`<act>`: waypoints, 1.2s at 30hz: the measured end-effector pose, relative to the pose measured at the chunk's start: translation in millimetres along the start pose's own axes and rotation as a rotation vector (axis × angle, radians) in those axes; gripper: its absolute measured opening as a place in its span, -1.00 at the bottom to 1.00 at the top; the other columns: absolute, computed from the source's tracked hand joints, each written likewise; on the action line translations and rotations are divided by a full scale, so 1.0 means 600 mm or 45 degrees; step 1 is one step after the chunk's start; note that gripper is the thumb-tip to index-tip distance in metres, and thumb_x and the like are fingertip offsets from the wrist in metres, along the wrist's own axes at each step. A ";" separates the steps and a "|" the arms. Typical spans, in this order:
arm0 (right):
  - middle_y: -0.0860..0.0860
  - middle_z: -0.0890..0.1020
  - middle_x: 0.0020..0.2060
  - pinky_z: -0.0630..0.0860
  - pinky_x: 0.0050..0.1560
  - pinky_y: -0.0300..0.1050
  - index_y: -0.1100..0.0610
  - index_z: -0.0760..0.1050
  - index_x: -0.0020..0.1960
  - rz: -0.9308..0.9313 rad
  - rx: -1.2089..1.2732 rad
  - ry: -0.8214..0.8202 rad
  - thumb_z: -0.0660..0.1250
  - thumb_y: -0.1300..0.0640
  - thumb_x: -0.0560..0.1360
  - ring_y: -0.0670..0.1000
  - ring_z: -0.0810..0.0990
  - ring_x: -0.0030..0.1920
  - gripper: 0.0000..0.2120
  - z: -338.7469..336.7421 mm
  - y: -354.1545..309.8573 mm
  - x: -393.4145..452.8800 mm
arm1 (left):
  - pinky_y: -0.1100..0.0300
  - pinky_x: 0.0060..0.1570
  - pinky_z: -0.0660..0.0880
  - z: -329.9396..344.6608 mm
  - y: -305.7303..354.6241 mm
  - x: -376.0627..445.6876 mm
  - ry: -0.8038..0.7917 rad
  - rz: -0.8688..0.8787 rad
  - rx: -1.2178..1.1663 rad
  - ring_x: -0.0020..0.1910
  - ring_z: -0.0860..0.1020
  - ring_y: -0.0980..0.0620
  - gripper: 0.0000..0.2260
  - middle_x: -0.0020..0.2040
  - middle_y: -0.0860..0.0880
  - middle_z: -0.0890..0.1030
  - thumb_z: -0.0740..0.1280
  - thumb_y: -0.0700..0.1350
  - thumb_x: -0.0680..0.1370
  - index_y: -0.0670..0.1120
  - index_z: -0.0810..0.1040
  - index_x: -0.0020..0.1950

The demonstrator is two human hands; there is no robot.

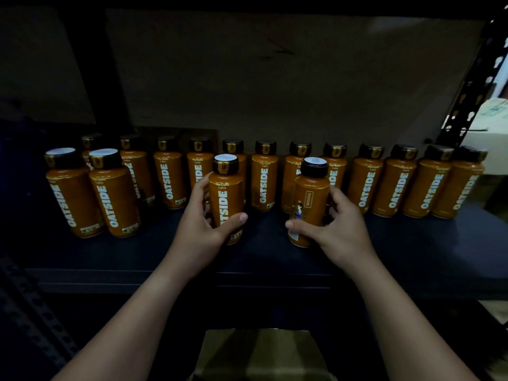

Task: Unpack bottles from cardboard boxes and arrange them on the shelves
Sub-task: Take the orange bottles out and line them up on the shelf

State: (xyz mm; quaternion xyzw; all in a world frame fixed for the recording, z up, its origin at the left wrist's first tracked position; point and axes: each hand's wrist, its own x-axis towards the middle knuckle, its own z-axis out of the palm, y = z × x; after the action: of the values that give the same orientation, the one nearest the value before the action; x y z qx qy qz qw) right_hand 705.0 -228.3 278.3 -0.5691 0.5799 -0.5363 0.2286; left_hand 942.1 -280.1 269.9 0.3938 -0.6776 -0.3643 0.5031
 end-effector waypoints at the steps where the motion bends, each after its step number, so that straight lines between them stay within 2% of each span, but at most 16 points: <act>1: -0.23 0.52 0.20 0.43 0.11 -0.37 -0.09 0.38 0.35 -0.009 -0.070 0.056 0.67 0.04 0.25 -0.28 0.50 0.15 -0.24 0.005 0.001 0.001 | 0.57 -0.09 0.44 0.000 0.000 0.000 -0.001 0.003 0.005 0.05 0.40 0.64 -0.24 0.24 0.38 0.36 0.52 -0.09 0.48 0.26 0.15 0.51; 4: -0.06 0.50 0.31 0.49 0.30 0.04 -0.01 0.38 0.39 -0.004 -0.208 0.208 0.67 -0.18 0.14 -0.02 0.47 0.32 -0.09 0.019 0.001 0.002 | 0.57 -0.10 0.44 0.001 0.001 0.000 -0.004 0.005 0.010 0.04 0.39 0.67 -0.23 0.23 0.38 0.36 0.52 -0.08 0.48 0.24 0.15 0.53; 7: -0.06 0.49 0.33 0.48 0.35 0.15 -0.02 0.32 0.47 0.046 -0.168 0.212 0.65 -0.24 0.14 0.02 0.46 0.36 0.00 0.022 -0.002 0.001 | 0.46 0.02 0.42 0.000 0.002 -0.001 -0.005 0.010 -0.001 0.13 0.42 0.52 -0.21 0.28 0.33 0.37 0.52 -0.05 0.46 0.23 0.15 0.55; 10: -0.13 0.51 0.30 0.45 0.36 0.10 -0.08 0.26 0.51 0.097 0.043 0.058 0.65 0.05 0.29 -0.07 0.50 0.29 -0.10 0.005 -0.006 0.006 | 0.46 0.00 0.42 0.000 0.002 -0.001 -0.008 0.009 0.003 0.13 0.41 0.50 -0.20 0.30 0.30 0.37 0.52 -0.06 0.47 0.22 0.15 0.56; 12: -0.27 0.50 0.14 0.45 0.23 -0.18 -0.09 0.28 0.47 0.079 0.064 -0.044 0.60 0.21 0.36 -0.26 0.49 0.09 -0.19 -0.009 -0.008 0.008 | 0.52 -0.05 0.42 0.000 0.002 -0.002 -0.009 0.010 0.019 0.08 0.40 0.58 -0.21 0.27 0.34 0.36 0.52 -0.07 0.48 0.21 0.14 0.57; 14: -0.37 0.44 0.05 0.39 -0.05 -0.46 -0.13 0.30 0.40 0.050 0.044 -0.074 0.58 0.23 0.38 -0.42 0.47 -0.04 -0.26 -0.016 -0.007 0.009 | 0.52 -0.04 0.41 0.000 0.002 -0.002 -0.007 0.009 0.026 0.07 0.38 0.59 -0.21 0.27 0.34 0.36 0.52 -0.07 0.48 0.20 0.14 0.58; 16: -0.37 0.46 0.06 0.39 -0.14 -0.51 -0.16 0.33 0.33 0.015 0.007 -0.039 0.62 0.16 0.35 -0.52 0.47 -0.04 -0.30 -0.012 -0.006 0.006 | 0.48 0.00 0.39 0.000 0.003 -0.002 -0.006 0.007 0.028 0.09 0.38 0.56 -0.21 0.28 0.31 0.35 0.52 -0.07 0.48 0.21 0.14 0.58; 18: -0.28 0.53 0.16 0.43 0.03 -0.42 -0.12 0.37 0.34 -0.010 -0.002 0.032 0.65 0.06 0.29 -0.36 0.52 0.11 -0.28 -0.004 -0.002 0.003 | 0.46 0.02 0.39 0.001 0.003 -0.001 -0.009 0.013 0.031 0.10 0.37 0.53 -0.20 0.30 0.29 0.35 0.52 -0.07 0.48 0.20 0.13 0.58; 20: -0.16 0.54 0.27 0.52 0.19 -0.15 -0.05 0.37 0.41 -0.016 -0.012 0.082 0.67 -0.04 0.23 -0.15 0.53 0.24 -0.16 0.005 0.002 0.002 | 0.48 0.01 0.39 0.000 0.002 -0.001 -0.008 0.017 0.035 0.09 0.37 0.57 -0.20 0.29 0.32 0.36 0.52 -0.07 0.48 0.20 0.13 0.58; 22: -0.10 0.53 0.31 0.55 0.26 0.01 -0.03 0.34 0.45 -0.037 -0.040 0.118 0.67 -0.09 0.21 -0.06 0.52 0.29 -0.09 0.011 0.001 0.001 | 0.52 -0.02 0.39 0.000 0.002 -0.001 -0.013 0.022 0.040 0.05 0.36 0.64 -0.20 0.26 0.37 0.35 0.51 -0.07 0.49 0.21 0.13 0.57; 27: -0.11 0.48 0.37 0.50 0.27 -0.04 -0.06 0.23 0.52 -0.031 -0.054 0.117 0.64 -0.15 0.23 -0.08 0.48 0.33 -0.02 0.016 -0.002 -0.001 | 0.41 0.11 0.37 0.003 0.007 -0.007 0.038 0.054 0.088 0.20 0.35 0.50 -0.14 0.44 0.23 0.30 0.54 -0.02 0.46 0.23 0.09 0.59; 30: -0.13 0.48 0.33 0.47 0.29 -0.02 -0.10 0.26 0.45 -0.025 -0.062 0.084 0.61 -0.01 0.35 -0.07 0.48 0.31 -0.20 0.018 -0.005 -0.001 | 0.28 0.25 0.39 0.006 0.007 -0.015 0.189 0.138 0.193 0.41 0.32 0.29 -0.08 0.53 0.18 0.24 0.58 0.02 0.41 0.26 0.08 0.60; 33: -0.11 0.50 0.23 0.44 0.23 -0.06 -0.08 0.27 0.42 -0.023 -0.078 0.101 0.58 0.14 0.40 -0.05 0.49 0.25 -0.27 0.024 -0.007 -0.001 | 0.51 0.07 0.43 0.014 0.009 -0.025 0.313 0.230 0.314 0.27 0.36 0.43 -0.20 0.42 0.22 0.29 0.56 -0.03 0.45 0.24 0.18 0.55; 36: -0.07 0.52 0.23 0.46 0.27 0.01 -0.01 0.29 0.46 -0.027 -0.080 0.122 0.58 0.16 0.39 -0.01 0.50 0.25 -0.26 0.037 -0.010 -0.003 | 0.66 0.11 0.30 0.017 0.006 -0.035 0.392 0.250 0.377 0.27 0.29 0.54 -0.24 0.40 0.23 0.28 0.53 -0.06 0.49 0.13 0.21 0.59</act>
State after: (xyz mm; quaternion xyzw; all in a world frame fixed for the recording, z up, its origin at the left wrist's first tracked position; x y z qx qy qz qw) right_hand 727.1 -233.4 276.2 -0.5558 0.6007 -0.5468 0.1768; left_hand 935.7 -258.9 262.7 0.4464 -0.6740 -0.1457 0.5704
